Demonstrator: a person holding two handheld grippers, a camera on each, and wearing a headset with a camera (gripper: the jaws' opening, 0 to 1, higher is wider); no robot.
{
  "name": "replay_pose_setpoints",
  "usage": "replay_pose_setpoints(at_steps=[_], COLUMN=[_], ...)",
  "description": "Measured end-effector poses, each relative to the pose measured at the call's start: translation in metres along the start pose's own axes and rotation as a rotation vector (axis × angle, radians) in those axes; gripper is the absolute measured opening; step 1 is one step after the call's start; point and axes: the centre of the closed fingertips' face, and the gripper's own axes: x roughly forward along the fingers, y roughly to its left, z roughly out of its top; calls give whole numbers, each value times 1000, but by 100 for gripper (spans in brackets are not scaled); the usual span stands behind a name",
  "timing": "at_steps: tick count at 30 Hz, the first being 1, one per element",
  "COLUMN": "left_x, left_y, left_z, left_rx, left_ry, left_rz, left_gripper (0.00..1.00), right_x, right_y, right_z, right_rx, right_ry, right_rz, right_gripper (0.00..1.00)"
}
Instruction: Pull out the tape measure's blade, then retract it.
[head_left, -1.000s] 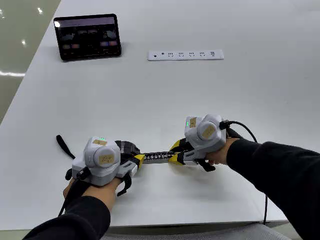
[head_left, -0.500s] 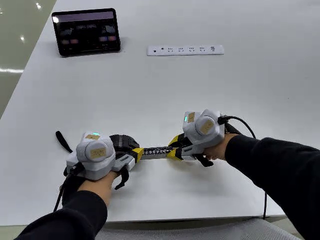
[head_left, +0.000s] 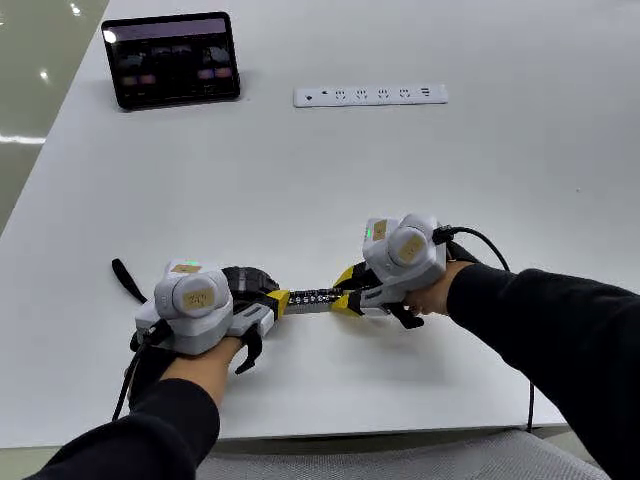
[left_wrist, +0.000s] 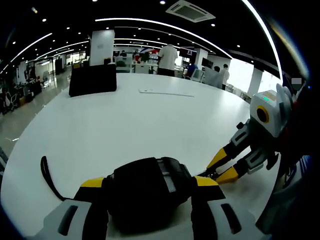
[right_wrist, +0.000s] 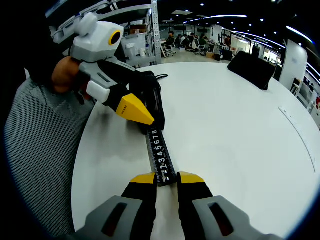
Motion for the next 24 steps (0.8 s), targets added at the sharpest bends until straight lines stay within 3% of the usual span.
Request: replay_pose_setpoints(at_steps=[8,24], left_x=[0,-1], left_y=[0,1], left_z=[-1,0], left_rx=[32,-4], left_ry=[12,-4], left_rz=[-20,-41], left_gripper=[60,60], right_x=[1,5], right_y=[0,3], right_z=[1,6], right_rx=[-12,-15], right_ry=[-2,-23], right_rz=[-1,15], right_gripper=[11,11])
